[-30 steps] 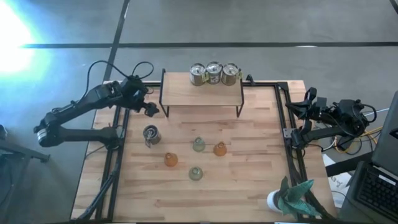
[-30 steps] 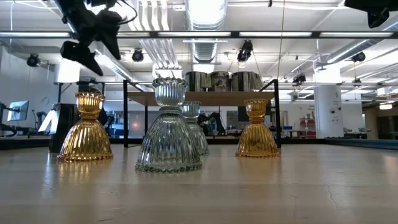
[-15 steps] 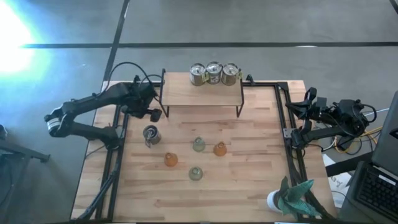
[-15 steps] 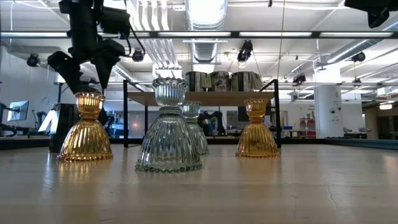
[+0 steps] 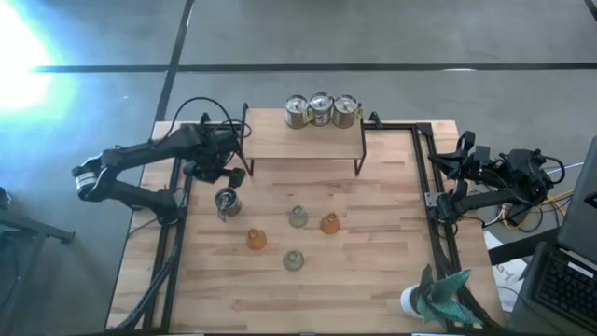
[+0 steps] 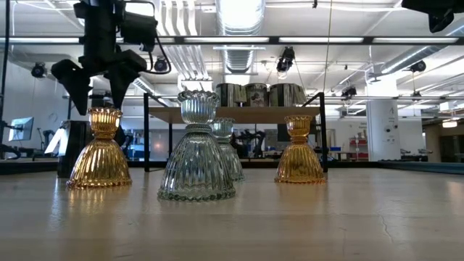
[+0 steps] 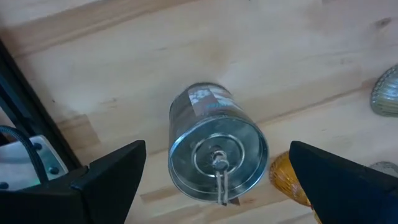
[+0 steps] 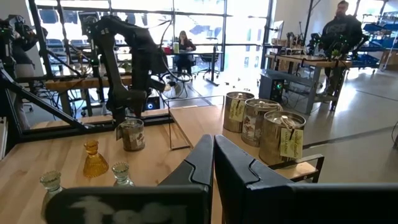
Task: Pick & Place candle stick holders
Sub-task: Put the silver scented candle on the shelf
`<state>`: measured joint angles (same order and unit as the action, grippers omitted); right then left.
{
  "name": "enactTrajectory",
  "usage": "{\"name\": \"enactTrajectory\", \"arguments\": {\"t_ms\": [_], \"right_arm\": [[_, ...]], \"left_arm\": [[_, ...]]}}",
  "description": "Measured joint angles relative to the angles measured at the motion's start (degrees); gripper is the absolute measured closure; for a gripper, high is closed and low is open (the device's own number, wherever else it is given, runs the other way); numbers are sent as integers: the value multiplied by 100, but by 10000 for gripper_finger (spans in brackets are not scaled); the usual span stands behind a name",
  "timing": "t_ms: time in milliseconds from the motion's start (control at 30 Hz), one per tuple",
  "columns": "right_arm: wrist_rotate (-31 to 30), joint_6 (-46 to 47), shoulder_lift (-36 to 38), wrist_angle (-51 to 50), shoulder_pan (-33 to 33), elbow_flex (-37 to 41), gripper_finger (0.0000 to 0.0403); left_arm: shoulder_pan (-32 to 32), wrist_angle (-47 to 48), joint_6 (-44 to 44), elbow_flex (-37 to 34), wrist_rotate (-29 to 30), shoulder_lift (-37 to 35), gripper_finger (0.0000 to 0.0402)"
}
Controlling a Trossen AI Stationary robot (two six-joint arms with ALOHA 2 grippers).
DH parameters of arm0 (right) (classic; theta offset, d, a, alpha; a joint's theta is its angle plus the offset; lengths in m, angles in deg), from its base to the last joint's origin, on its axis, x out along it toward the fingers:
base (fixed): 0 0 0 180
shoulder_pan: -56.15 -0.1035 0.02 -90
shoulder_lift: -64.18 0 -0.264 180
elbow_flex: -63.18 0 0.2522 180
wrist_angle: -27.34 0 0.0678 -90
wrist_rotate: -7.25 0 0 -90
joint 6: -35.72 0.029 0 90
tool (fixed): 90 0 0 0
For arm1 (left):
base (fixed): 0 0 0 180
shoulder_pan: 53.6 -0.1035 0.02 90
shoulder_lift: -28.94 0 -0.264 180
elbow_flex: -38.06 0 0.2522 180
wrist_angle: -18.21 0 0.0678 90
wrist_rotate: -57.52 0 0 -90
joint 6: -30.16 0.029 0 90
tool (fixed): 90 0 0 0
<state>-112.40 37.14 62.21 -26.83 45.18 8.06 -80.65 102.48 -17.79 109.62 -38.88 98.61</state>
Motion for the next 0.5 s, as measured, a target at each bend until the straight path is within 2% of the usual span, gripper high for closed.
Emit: {"name": "enactTrajectory", "arguments": {"t_ms": [500], "right_arm": [[0,-8,1,0,-1,-1,394]], "left_arm": [[337,179,-452,2,-44,227,1]]}}
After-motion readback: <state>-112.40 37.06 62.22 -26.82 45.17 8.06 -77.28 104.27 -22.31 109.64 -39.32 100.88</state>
